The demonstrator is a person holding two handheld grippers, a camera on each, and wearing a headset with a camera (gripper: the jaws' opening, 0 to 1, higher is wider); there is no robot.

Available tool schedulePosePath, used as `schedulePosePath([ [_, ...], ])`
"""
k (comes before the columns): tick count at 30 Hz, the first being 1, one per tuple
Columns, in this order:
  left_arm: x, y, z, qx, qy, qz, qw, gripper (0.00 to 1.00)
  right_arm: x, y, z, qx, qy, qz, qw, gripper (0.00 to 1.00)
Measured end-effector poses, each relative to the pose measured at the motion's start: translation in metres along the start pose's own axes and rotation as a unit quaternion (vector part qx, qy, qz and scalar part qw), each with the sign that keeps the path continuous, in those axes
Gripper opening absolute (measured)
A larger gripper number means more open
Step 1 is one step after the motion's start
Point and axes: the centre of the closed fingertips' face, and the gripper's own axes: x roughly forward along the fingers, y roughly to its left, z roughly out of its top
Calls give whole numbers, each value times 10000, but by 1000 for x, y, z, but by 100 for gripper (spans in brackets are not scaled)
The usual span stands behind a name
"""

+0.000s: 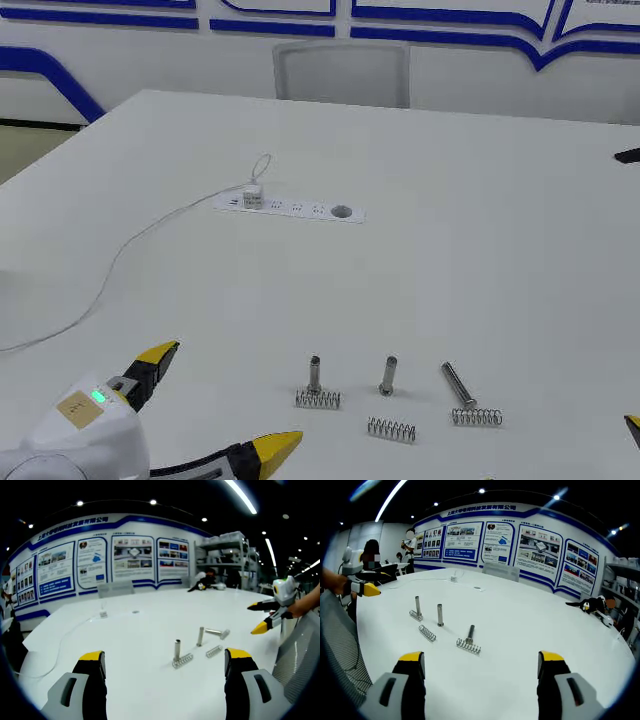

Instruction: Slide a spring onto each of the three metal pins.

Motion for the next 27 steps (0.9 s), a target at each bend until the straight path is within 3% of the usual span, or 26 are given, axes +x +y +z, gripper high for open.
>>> schedulePosePath([
  [27, 1, -7, -6, 70, 149, -145, 9998, 100, 3, 12, -5, -67, 128, 206, 9997, 93],
])
